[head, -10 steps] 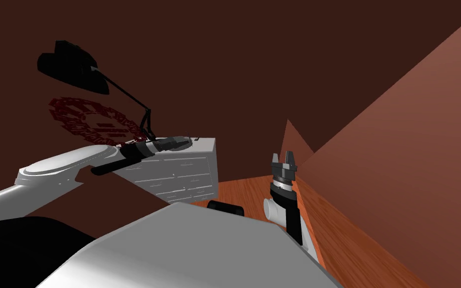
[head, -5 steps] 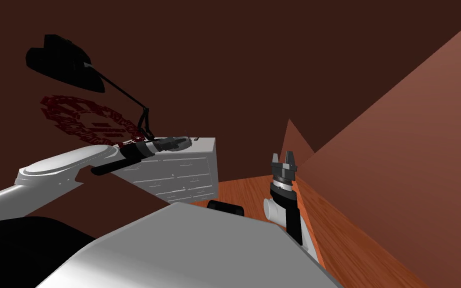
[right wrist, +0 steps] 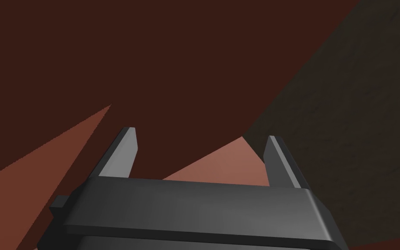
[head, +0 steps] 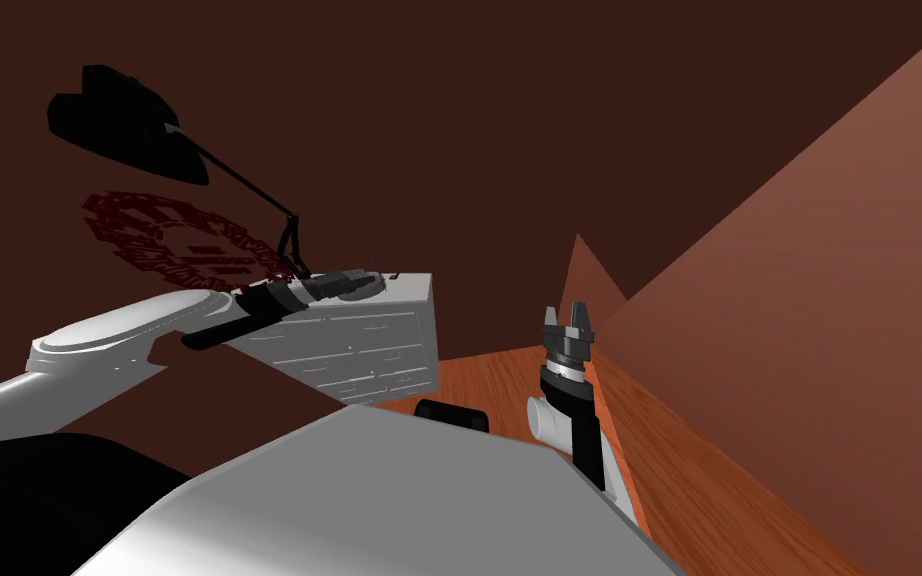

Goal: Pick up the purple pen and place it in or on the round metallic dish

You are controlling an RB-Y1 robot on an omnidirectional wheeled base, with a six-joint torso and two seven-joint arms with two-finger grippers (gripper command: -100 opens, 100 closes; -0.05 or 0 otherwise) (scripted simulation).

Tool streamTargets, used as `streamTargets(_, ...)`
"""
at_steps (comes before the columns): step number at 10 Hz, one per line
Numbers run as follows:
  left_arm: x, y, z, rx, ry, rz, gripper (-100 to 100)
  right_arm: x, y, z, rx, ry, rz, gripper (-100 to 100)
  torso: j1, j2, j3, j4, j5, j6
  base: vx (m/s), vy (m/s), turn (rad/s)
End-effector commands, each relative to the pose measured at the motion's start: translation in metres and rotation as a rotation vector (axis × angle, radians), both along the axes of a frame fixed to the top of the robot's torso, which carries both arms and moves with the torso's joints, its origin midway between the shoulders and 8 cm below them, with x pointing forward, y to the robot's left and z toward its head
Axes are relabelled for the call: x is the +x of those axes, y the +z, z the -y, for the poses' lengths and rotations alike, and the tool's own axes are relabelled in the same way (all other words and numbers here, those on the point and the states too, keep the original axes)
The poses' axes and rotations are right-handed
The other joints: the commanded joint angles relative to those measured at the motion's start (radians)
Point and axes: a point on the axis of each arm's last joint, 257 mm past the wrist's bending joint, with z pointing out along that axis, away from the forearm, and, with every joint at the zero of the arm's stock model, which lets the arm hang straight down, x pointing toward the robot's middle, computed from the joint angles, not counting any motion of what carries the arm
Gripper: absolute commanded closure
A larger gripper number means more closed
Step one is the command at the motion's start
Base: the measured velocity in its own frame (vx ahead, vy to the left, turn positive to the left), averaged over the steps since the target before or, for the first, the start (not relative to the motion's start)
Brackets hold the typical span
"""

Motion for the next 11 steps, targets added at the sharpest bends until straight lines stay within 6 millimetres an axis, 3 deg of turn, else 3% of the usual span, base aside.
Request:
streamTargets(1, 0.001, 0.012, -0.009, -0.04, 0.037, 0.029, -100, 0.0, 0.0, 0.0, 0.0, 0.0, 0.0, 0, 0.0, 0.0, 0.0, 0.0, 0.0, 0.0, -0.188, 0.144, -0.051)
streamTargets(4, 0.002, 0.029, -0.026, -0.107, 0.097, 0.072, -100, 0.0, 0.0, 0.0, 0.0, 0.0, 0.0, 0, 0.002, 0.001, 0.001, 0.0, 0.001, 0.0, -0.156, 0.126, -0.05)
streamTargets(7, 0.002, 0.033, -0.044, -0.162, 0.152, 0.092, -100, 0.0, 0.0, 0.0, 0.0, 0.0, 0.0, 0, -0.002, 0.0, 0.0, 0.0, 0.0, 0.0, -0.14, 0.064, -0.018)
streamTargets(9, 0.004, 0.018, -0.025, -0.077, 0.093, 0.054, -100, 0.0, 0.0, 0.0, 0.0, 0.0, 0.0, 0, -0.008, -0.007, -0.004, -0.001, -0.001, 0.0, 0.073, -0.07, 0.034)
streamTargets(11, 0.005, 0.006, -0.012, -0.016, 0.043, 0.023, -100, 0.0, 0.0, 0.0, 0.0, 0.0, 0.0, 0, -0.017, -0.023, -0.013, -0.005, -0.004, 0.001, 0.241, -0.159, -0.008)
